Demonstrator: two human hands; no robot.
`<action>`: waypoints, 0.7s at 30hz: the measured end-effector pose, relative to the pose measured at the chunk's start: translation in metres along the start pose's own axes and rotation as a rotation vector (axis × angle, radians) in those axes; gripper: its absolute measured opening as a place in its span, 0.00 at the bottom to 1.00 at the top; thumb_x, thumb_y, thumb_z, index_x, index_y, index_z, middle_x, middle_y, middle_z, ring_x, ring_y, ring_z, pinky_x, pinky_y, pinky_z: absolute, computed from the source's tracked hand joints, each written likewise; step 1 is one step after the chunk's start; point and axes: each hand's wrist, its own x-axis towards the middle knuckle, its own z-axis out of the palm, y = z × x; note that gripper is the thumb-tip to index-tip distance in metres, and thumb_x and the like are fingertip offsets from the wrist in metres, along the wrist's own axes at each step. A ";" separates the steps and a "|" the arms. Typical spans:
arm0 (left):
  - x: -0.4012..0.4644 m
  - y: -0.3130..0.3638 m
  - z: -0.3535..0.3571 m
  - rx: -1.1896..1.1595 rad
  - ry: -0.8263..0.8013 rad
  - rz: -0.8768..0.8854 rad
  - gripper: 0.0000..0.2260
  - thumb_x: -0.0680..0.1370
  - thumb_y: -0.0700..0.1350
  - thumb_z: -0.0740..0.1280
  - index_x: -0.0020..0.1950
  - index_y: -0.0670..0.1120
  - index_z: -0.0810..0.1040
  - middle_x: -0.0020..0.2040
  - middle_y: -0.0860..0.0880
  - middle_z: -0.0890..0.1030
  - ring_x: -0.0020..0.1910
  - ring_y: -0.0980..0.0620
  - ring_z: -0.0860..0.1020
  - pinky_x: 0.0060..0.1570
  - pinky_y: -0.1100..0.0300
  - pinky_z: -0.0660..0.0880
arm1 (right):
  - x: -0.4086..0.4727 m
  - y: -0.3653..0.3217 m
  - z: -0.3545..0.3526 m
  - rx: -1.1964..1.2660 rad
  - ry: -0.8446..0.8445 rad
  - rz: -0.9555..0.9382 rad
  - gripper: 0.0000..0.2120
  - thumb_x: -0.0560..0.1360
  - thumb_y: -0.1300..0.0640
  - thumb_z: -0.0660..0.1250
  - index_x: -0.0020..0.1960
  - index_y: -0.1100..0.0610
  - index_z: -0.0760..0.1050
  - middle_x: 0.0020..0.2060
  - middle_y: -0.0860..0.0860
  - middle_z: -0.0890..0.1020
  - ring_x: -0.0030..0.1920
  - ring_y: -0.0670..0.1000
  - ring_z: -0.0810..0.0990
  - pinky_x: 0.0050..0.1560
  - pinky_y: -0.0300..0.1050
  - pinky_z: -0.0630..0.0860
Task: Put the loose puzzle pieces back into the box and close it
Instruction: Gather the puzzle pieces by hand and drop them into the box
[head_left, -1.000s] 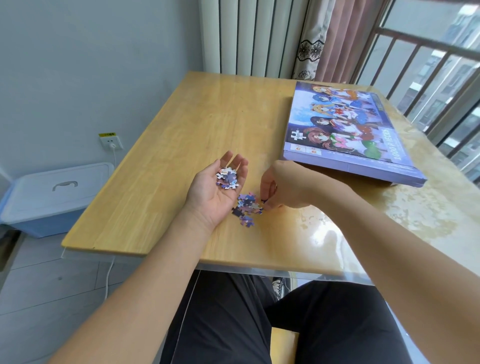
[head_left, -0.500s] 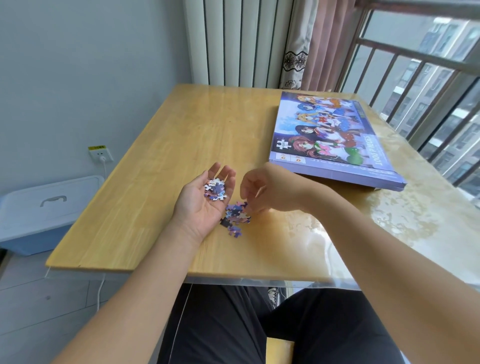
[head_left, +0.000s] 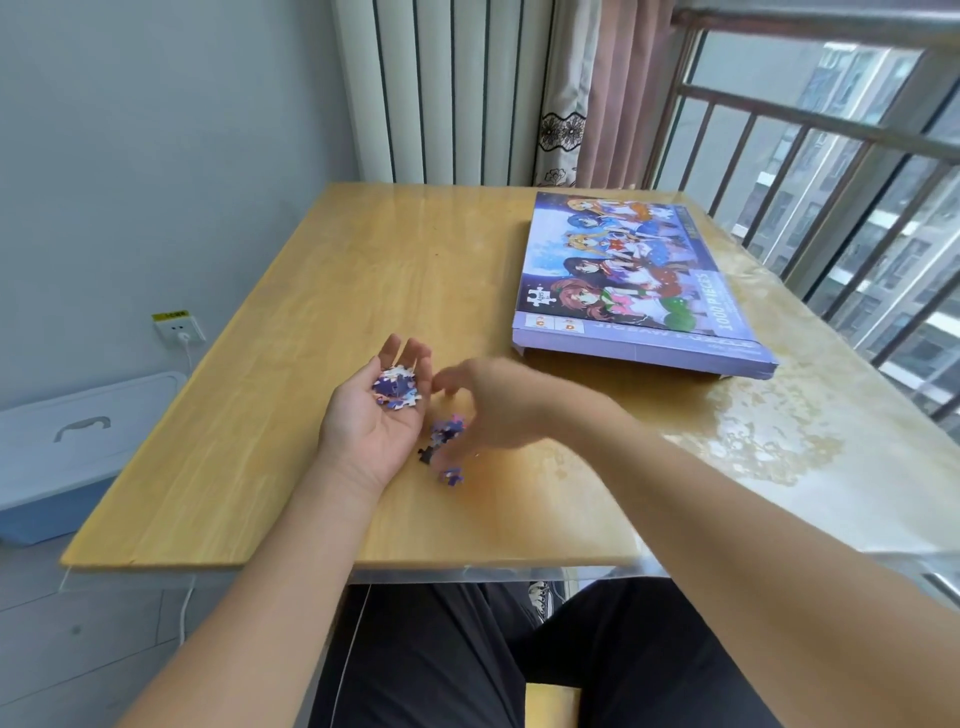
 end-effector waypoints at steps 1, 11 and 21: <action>0.001 0.001 0.000 -0.007 -0.003 -0.001 0.14 0.86 0.42 0.56 0.54 0.39 0.79 0.52 0.40 0.82 0.53 0.44 0.81 0.47 0.58 0.83 | 0.001 0.000 0.009 -0.046 -0.009 -0.031 0.40 0.63 0.36 0.79 0.70 0.48 0.72 0.62 0.49 0.75 0.57 0.53 0.72 0.55 0.48 0.75; -0.001 -0.006 0.002 0.070 -0.005 -0.035 0.15 0.86 0.43 0.56 0.56 0.38 0.80 0.55 0.39 0.83 0.58 0.43 0.82 0.55 0.53 0.81 | 0.002 0.020 0.015 0.050 0.131 -0.162 0.11 0.70 0.55 0.78 0.51 0.55 0.84 0.45 0.51 0.83 0.38 0.51 0.79 0.40 0.45 0.78; 0.008 -0.017 0.009 0.109 0.004 -0.072 0.14 0.86 0.43 0.56 0.58 0.39 0.79 0.55 0.39 0.83 0.58 0.43 0.82 0.55 0.53 0.81 | -0.010 0.048 -0.004 0.167 0.043 -0.031 0.09 0.69 0.58 0.79 0.44 0.54 0.80 0.35 0.48 0.80 0.31 0.48 0.79 0.31 0.38 0.74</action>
